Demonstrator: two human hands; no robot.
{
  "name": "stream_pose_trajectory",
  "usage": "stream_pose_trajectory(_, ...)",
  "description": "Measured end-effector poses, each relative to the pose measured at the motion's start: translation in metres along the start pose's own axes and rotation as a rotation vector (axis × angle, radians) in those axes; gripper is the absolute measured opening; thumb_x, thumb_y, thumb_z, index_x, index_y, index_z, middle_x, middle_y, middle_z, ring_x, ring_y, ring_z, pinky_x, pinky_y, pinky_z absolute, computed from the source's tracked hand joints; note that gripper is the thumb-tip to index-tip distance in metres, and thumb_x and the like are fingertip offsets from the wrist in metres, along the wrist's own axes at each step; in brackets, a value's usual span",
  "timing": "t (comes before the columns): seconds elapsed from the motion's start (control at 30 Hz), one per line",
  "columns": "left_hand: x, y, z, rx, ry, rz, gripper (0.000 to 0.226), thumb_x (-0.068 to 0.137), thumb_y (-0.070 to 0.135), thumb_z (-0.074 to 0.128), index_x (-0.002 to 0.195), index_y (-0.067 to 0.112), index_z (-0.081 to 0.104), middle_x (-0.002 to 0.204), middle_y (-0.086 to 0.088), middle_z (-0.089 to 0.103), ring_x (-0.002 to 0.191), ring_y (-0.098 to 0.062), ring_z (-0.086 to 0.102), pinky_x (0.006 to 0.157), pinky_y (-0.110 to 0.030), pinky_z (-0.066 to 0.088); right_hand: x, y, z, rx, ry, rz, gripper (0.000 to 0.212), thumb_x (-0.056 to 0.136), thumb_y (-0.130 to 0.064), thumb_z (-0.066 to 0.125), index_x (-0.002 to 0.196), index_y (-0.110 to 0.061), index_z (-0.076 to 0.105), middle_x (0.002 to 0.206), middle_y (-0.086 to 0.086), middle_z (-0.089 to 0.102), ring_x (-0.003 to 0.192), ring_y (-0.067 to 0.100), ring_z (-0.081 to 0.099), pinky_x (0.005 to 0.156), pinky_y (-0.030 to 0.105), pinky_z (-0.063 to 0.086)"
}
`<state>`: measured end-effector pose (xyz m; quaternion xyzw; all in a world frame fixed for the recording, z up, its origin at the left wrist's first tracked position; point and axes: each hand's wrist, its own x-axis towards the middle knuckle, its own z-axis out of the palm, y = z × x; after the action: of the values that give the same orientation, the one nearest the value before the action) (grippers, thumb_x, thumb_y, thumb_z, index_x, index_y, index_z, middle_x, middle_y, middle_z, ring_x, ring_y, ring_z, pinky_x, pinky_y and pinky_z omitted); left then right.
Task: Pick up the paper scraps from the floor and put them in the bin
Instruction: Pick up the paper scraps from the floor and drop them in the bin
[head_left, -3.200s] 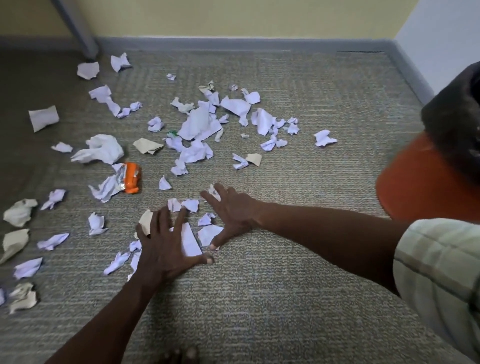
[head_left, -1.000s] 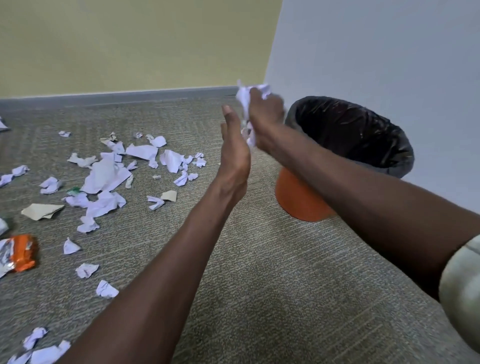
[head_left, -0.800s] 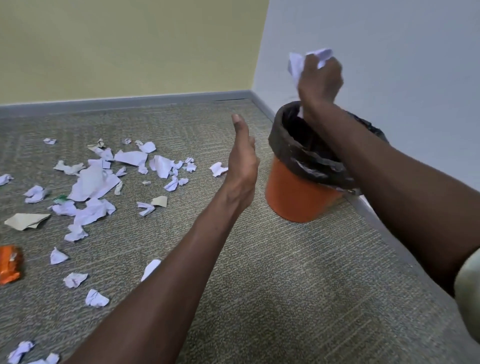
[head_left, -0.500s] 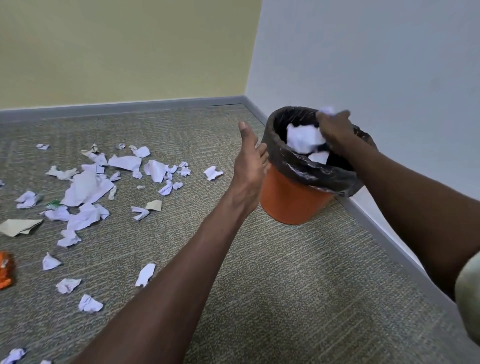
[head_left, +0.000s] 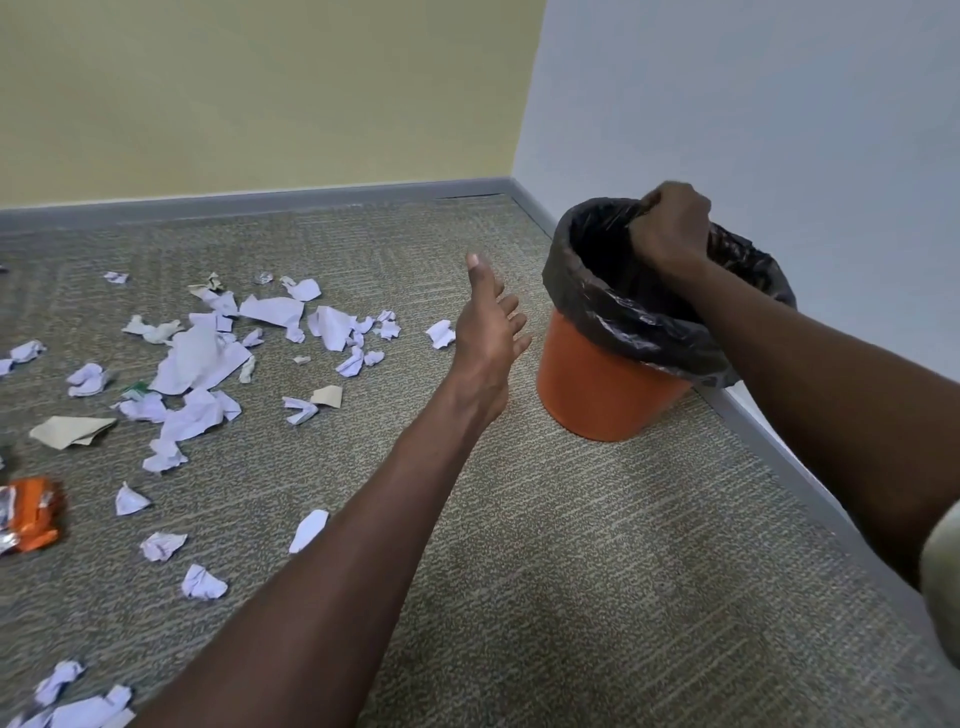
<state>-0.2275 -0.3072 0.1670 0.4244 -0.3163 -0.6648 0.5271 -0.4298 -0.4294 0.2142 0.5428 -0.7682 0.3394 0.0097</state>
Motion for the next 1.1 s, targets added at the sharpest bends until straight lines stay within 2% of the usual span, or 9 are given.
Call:
stream_pose_trajectory(0.13, 0.004, -0.007, -0.009, -0.002, 0.068, -0.02, 0.076, 0.1, 0.063, 0.023, 0.149, 0.007, 0.038, 0.149, -0.016, 0.046, 0.132, -0.03, 0.05, 0.11, -0.045, 0.043, -0.014, -0.032, 0.012, 0.047, 0.064, -0.222, 0.033, 0.082, -0.005, 0.043, 0.109, -0.008, 0.064, 0.118, 0.013, 0.056, 0.105, 0.023, 0.054, 0.081, 0.024, 0.036)
stream_pose_trajectory(0.3, 0.014, -0.026, -0.045, 0.059, 0.242, 0.007, 0.071, 0.101, 0.06, 0.025, 0.138, 0.006, 0.051, 0.136, -0.013, 0.059, 0.119, -0.025, 0.06, 0.1, -0.042, 0.051, -0.045, -0.07, 0.05, 0.112, 0.013, -0.569, 0.024, 0.085, -0.009, 0.045, 0.098, -0.008, 0.064, 0.101, 0.012, 0.06, 0.09, 0.024, 0.057, 0.077, 0.037, 0.047)
stream_pose_trajectory(0.53, 0.006, -0.059, -0.143, 0.37, 0.409, 0.011, 0.064, 0.1, 0.059, 0.028, 0.116, 0.01, 0.066, 0.12, -0.008, 0.068, 0.107, -0.021, 0.063, 0.091, -0.041, 0.053, -0.13, -0.099, 0.134, 0.053, -0.678, -0.722, 0.031, 0.082, -0.023, 0.062, 0.109, -0.01, 0.065, 0.097, 0.009, 0.069, 0.091, 0.025, 0.063, 0.078, 0.033, 0.049)
stream_pose_trajectory(0.63, -0.011, -0.072, -0.197, 0.73, 0.523, 0.132, 0.047, 0.102, 0.051, 0.037, 0.092, 0.017, 0.068, 0.091, -0.004, 0.068, 0.092, -0.024, 0.063, 0.078, -0.031, 0.047, -0.175, -0.108, 0.163, -0.067, -0.926, -0.86, 0.039, 0.085, -0.026, 0.069, 0.12, -0.01, 0.06, 0.111, 0.012, 0.065, 0.104, 0.026, 0.059, 0.079, 0.028, 0.041)
stream_pose_trajectory(0.67, -0.019, -0.077, -0.215, 0.867, 0.584, 0.153, 0.042, 0.102, 0.045, 0.041, 0.092, 0.015, 0.068, 0.091, -0.007, 0.069, 0.094, -0.028, 0.063, 0.076, -0.03, 0.044, -0.191, -0.112, 0.17, -0.082, -1.007, -0.901, 0.043, 0.085, -0.027, 0.07, 0.123, -0.01, 0.058, 0.115, 0.012, 0.062, 0.107, 0.025, 0.057, 0.082, 0.03, 0.042)
stream_pose_trajectory(0.77, -0.042, -0.092, -0.27, 1.284, 0.767, 0.137, 0.049, 0.095, 0.041, 0.046, 0.122, 0.004, 0.063, 0.127, -0.02, 0.062, 0.122, -0.035, 0.052, 0.105, -0.044, 0.04, -0.237, -0.121, 0.191, -0.093, -1.204, -1.013, 0.052, 0.086, -0.028, 0.072, 0.131, -0.012, 0.052, 0.127, 0.014, 0.052, 0.112, 0.026, 0.053, 0.088, 0.033, 0.043)
stream_pose_trajectory(0.83, -0.06, -0.106, -0.3, 1.45, 0.838, 0.043, 0.053, 0.093, 0.042, 0.05, 0.132, 0.006, 0.054, 0.141, -0.024, 0.047, 0.134, -0.04, 0.038, 0.112, -0.053, 0.029, -0.263, -0.124, 0.201, -0.098, -1.28, -1.092, 0.058, 0.087, -0.029, 0.072, 0.137, -0.015, 0.046, 0.131, 0.014, 0.047, 0.111, 0.027, 0.053, 0.09, 0.035, 0.045)
stream_pose_trajectory(0.93, -0.088, -0.125, -0.327, 1.56, 0.765, -0.061, 0.058, 0.094, 0.046, 0.053, 0.14, 0.012, 0.045, 0.148, -0.026, 0.035, 0.137, -0.044, 0.031, 0.107, -0.057, 0.033, -0.295, -0.128, 0.212, -0.128, -1.325, -1.241, 0.063, 0.087, -0.036, 0.071, 0.141, -0.02, 0.042, 0.132, 0.013, 0.042, 0.103, 0.027, 0.056, 0.085, 0.036, 0.048)
stream_pose_trajectory(1.1, -0.112, -0.137, -0.35, 1.66, 0.67, -0.011, 0.047, 0.098, 0.049, 0.041, 0.129, 0.016, 0.053, 0.135, -0.02, 0.045, 0.12, -0.036, 0.042, 0.097, -0.047, 0.039, -0.321, -0.128, 0.226, -0.162, -1.325, -1.357, 0.053, 0.083, -0.035, 0.073, 0.128, -0.018, 0.049, 0.119, 0.013, 0.042, 0.091, 0.028, 0.057, 0.072, 0.037, 0.05)
